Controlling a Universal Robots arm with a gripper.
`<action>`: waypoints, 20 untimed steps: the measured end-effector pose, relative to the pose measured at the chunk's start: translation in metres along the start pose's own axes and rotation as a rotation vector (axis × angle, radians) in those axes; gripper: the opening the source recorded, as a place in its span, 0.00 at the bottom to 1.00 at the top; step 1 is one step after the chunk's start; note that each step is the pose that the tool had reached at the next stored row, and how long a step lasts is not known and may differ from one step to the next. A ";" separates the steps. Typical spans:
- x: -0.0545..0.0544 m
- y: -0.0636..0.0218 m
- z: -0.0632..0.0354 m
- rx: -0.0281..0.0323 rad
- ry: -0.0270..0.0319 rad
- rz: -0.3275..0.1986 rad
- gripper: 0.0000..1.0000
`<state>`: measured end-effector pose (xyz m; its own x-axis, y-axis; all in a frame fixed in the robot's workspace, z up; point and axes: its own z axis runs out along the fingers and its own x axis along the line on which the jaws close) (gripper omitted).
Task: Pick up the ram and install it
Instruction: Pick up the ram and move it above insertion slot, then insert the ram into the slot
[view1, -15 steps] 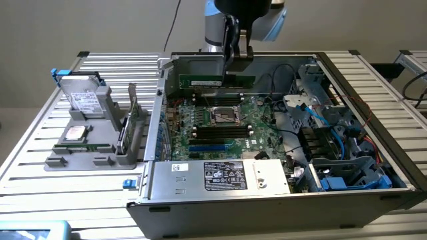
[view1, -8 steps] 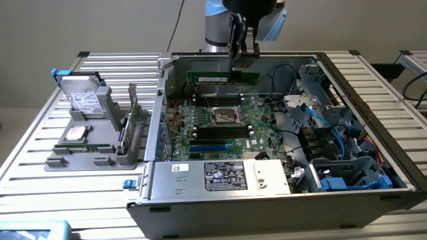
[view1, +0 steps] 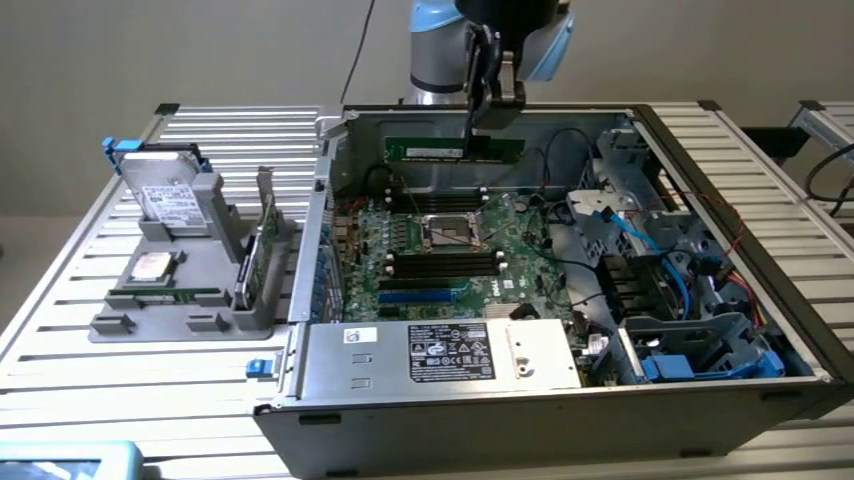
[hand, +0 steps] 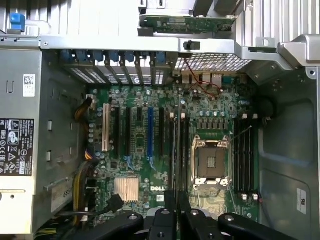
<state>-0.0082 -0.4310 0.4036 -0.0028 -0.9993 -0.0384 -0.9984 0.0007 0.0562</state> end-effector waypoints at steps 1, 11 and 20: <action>-0.002 -0.0004 0.0006 0.0000 0.0000 0.000 0.14; -0.023 -0.0013 0.0094 -0.0005 -0.0006 -0.014 0.14; -0.039 -0.0029 0.0259 -0.0009 -0.0002 -0.021 0.14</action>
<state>-0.0066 -0.3914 0.3791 0.0179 -0.9991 -0.0397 -0.9982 -0.0201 0.0562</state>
